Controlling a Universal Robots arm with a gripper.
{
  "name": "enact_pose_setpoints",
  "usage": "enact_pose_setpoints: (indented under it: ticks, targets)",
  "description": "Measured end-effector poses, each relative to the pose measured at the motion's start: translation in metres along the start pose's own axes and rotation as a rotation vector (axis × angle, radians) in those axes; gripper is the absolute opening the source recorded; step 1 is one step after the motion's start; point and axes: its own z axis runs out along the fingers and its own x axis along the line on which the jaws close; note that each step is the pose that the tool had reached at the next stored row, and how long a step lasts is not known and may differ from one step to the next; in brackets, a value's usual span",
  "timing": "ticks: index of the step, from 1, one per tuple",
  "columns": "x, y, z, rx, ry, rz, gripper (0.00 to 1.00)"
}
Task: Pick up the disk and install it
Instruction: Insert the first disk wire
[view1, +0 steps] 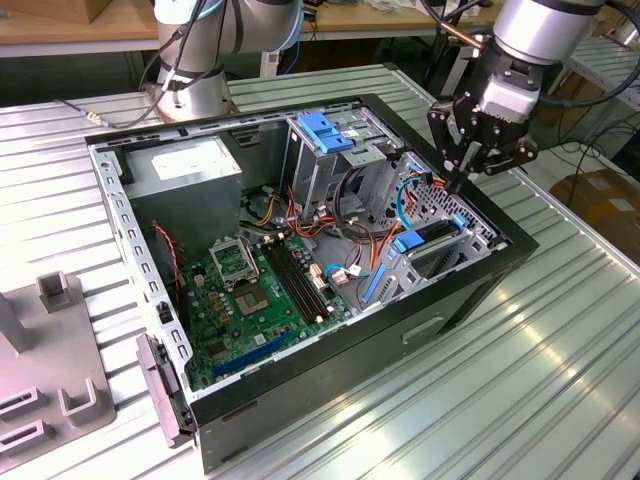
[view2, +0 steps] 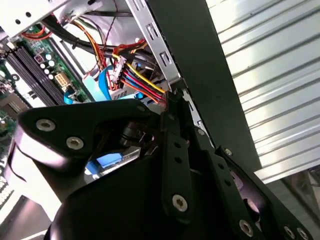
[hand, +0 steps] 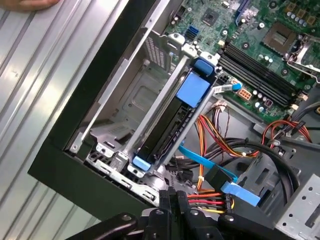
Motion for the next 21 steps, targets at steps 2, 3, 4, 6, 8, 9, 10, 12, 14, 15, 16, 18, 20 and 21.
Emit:
enact_pose_setpoints:
  ticks: [2, 3, 4, 6, 8, 9, 10, 12, 14, 15, 16, 18, 20, 21]
  targets:
    - [0.0, 0.0, 0.0009, -0.002, 0.0021, 0.047, 0.17]
    - [0.0, 0.0, 0.0011, -0.0027, 0.0028, 0.063, 0.17]
    - [0.0, 0.0, 0.0013, -0.0035, 0.0036, 0.081, 0.17]
    - [-0.0001, 0.0001, 0.002, -0.0061, 0.0064, 0.143, 0.17]
    - [-0.0001, 0.0001, 0.0025, -0.0079, 0.0083, 0.184, 0.17]
    - [-0.0001, 0.0001, 0.0026, -0.0083, 0.0087, 0.194, 0.17]
    - [-0.0002, 0.0002, 0.0028, -0.0087, 0.0091, 0.204, 0.17]
    - [-0.0034, 0.0057, 0.0028, -0.0089, 0.0092, 0.208, 0.17]
    - [-0.0041, 0.0068, 0.0032, -0.0093, 0.0096, 0.219, 0.17]
    - [-0.0041, 0.0069, 0.0036, -0.0101, 0.0106, 0.237, 0.17]
    - [-0.0041, 0.0069, 0.004, -0.0111, 0.0117, 0.26, 0.17]
    - [-0.0042, 0.007, 0.0051, -0.0131, 0.0137, 0.308, 0.17]
    - [-0.0042, 0.007, 0.0061, -0.015, 0.0157, 0.351, 0.17]
    - [-0.0042, 0.007, 0.0066, -0.016, 0.0167, 0.375, 0.17]
